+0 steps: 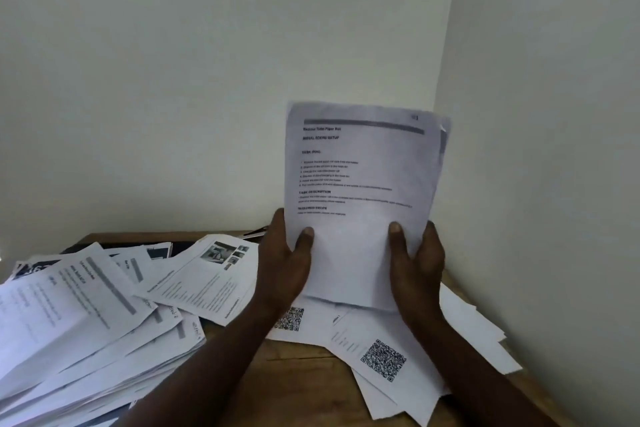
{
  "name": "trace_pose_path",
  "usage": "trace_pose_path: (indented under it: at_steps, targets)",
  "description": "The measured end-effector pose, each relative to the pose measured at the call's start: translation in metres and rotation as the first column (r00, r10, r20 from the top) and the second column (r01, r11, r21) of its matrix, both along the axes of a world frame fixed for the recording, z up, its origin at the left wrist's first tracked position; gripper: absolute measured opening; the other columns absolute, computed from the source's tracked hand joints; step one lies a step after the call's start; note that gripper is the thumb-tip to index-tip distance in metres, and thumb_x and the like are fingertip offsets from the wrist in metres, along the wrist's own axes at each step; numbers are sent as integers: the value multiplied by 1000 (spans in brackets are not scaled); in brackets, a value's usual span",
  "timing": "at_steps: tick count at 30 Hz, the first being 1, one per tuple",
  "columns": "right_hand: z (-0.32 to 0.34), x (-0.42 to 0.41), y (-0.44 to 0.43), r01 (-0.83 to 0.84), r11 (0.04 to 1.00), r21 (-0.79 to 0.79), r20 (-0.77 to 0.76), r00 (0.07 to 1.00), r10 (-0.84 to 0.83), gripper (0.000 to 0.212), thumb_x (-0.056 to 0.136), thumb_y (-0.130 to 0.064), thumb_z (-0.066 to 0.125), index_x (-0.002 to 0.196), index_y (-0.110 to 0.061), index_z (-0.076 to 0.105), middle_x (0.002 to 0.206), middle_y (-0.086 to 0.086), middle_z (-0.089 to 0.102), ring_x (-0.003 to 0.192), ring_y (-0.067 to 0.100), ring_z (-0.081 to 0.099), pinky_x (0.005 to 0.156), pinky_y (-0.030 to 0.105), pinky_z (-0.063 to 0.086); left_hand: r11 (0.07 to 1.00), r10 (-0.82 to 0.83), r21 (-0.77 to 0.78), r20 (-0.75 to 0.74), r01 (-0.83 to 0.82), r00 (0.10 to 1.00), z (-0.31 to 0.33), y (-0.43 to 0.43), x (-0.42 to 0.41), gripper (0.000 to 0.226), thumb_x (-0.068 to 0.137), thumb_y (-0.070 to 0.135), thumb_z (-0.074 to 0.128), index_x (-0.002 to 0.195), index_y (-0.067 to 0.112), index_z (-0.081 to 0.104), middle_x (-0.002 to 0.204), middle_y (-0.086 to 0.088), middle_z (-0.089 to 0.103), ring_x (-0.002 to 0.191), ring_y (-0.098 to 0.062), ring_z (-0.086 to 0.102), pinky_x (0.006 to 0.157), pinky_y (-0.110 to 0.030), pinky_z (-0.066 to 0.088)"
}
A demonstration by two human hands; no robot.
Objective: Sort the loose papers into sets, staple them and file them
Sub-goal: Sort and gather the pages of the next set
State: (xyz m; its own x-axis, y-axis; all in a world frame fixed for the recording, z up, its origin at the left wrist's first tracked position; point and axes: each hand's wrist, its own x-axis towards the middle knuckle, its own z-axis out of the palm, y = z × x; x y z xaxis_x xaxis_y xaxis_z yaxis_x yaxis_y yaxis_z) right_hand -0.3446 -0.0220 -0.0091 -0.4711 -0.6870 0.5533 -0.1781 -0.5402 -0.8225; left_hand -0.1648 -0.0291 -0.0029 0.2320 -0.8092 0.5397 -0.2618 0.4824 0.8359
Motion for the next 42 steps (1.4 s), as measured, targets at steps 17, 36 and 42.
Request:
trace_pose_path:
  at_steps: [17,36,42]
  targets:
    - [3,24,-23,-84,995,55,531,846,42,31,101,-10,63,131,-15,65,124,-1,72,113,16,70,103,40,54,963,-144,82,-647,256,749,3,22,-31,47,91,6,75,133,21,58,121,3,74,108,-12,72,90,-38,59]
    - [-1,-26,-5,25,967,255,4,1000,-27,14,98,-11,62,110,-17,58,114,0,67,108,25,64,95,46,53,991,113,85,-101,-104,989,14,1,47,23,69,23,61,75,0,64,66,0,64,56,-11,53,60,-31,44]
    - [-2,-15,1,111,991,70,2,994,-111,9,106,-5,47,112,-11,49,100,-6,59,85,-13,54,71,5,42,988,149,84,-243,-133,959,17,0,40,18,66,19,60,65,2,54,55,7,52,53,-12,44,56,-32,37]
